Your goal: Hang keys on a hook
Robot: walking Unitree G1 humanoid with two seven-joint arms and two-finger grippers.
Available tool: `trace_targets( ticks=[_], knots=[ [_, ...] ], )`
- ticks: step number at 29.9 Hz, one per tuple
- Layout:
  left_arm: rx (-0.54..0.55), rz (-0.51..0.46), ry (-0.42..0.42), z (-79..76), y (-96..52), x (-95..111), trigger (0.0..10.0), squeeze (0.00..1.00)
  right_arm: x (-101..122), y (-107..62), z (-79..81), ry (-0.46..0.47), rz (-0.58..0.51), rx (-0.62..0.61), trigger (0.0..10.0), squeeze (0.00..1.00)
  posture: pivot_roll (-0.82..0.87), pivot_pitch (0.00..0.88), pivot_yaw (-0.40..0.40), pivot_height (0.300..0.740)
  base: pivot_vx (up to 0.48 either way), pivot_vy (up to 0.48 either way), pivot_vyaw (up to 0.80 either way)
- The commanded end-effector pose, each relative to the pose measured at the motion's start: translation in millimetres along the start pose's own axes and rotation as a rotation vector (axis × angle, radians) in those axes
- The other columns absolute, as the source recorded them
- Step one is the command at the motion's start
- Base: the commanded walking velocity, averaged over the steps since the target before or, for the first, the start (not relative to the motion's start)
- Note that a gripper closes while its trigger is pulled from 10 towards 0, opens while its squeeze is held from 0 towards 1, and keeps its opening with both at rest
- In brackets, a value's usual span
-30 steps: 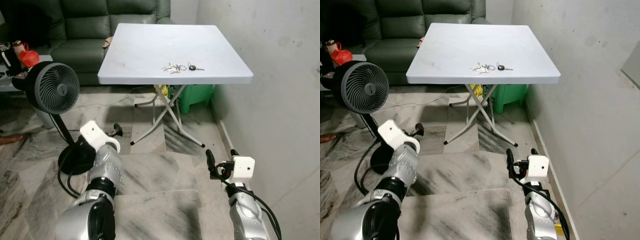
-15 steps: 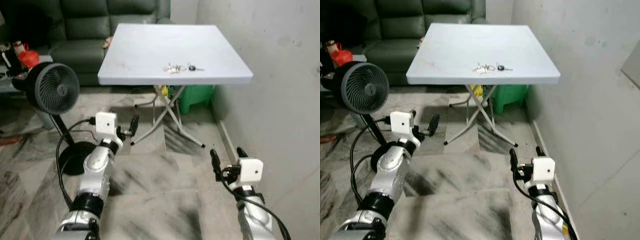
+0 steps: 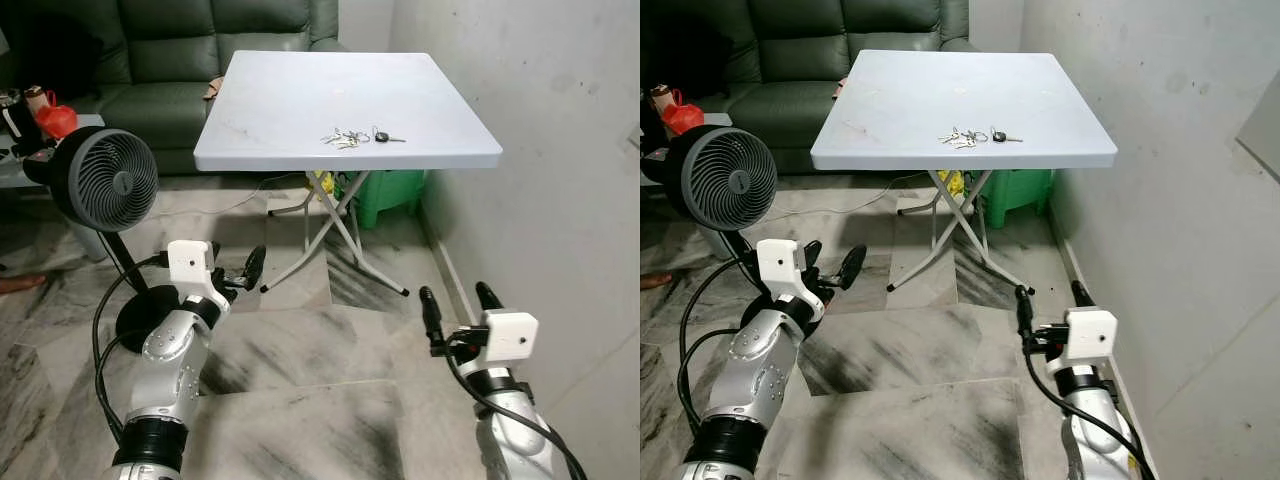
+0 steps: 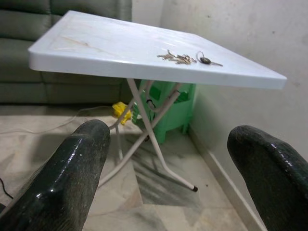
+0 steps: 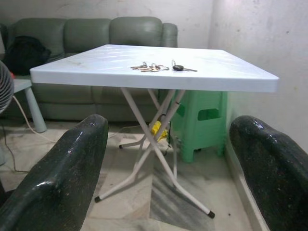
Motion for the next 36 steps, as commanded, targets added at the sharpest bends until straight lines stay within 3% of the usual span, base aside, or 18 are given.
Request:
trace_targets(
  ticks=[1, 7, 10, 14, 22, 36],
  knots=[
    [-0.026, -0.023, 0.018, -4.8, 5.3, 11, 10.0, 0.0, 3, 1.8, 0.5, -0.012, 0.003, 0.005, 10.0, 0.0, -0.04, 0.0, 0.023, 0.74, 0.0, 0.0, 0.0],
    [-0.033, -0.009, 0.034, -5.2, 11.1, 6, 10.0, 0.0, 3, 5.8, -3.2, -0.037, 0.012, 0.003, 10.0, 0.0, -0.04, 0.0, 0.021, 0.74, 0.0, 0.0, 0.0],
    [-0.053, -0.045, 0.117, -7.7, 14.7, 15, 10.0, 0.0, 2, 6.2, -4.1, -0.028, 0.013, -0.01, 10.0, 0.0, -0.04, 0.0, 0.023, 0.74, 0.0, 0.0, 0.0],
    [-0.049, -0.041, 0.15, -8.4, 16.3, 14, 10.0, 0.0, 2, 7.1, -5.5, -0.025, 0.016, -0.015, 10.0, 0.0, -0.04, 0.0, 0.025, 0.74, 0.0, 0.0, 0.0],
    [-0.062, -0.044, 0.133, -18.7, 17.3, 12, 10.0, 0.0, 4, 9.3, -10.4, -0.049, 0.015, -0.019, 10.0, 0.0, -0.03, 0.0, 0.018, 0.74, 0.0, 0.0, 0.0],
    [-0.068, -0.046, 0.142, -22.1, 21.4, 11, 10.0, 0.0, -1, 11.0, -8.5, -0.03, 0.028, -0.012, 10.0, 0.0, -0.03, 0.0, 0.012, 0.74, 0.31, 0.0, 0.0]
  ],
)
Point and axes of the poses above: a point about 5 cm out from each wrist's last joint towards the gripper, its own y axis pointing out of the wrist towards the gripper, its own x axis along the axis of the wrist's last joint, z = x × y, the point moved 6 cm from there along y, pointing out of the wrist towards the gripper, and after that the axes turned 15 degrees about y, right-handed, at the moved point
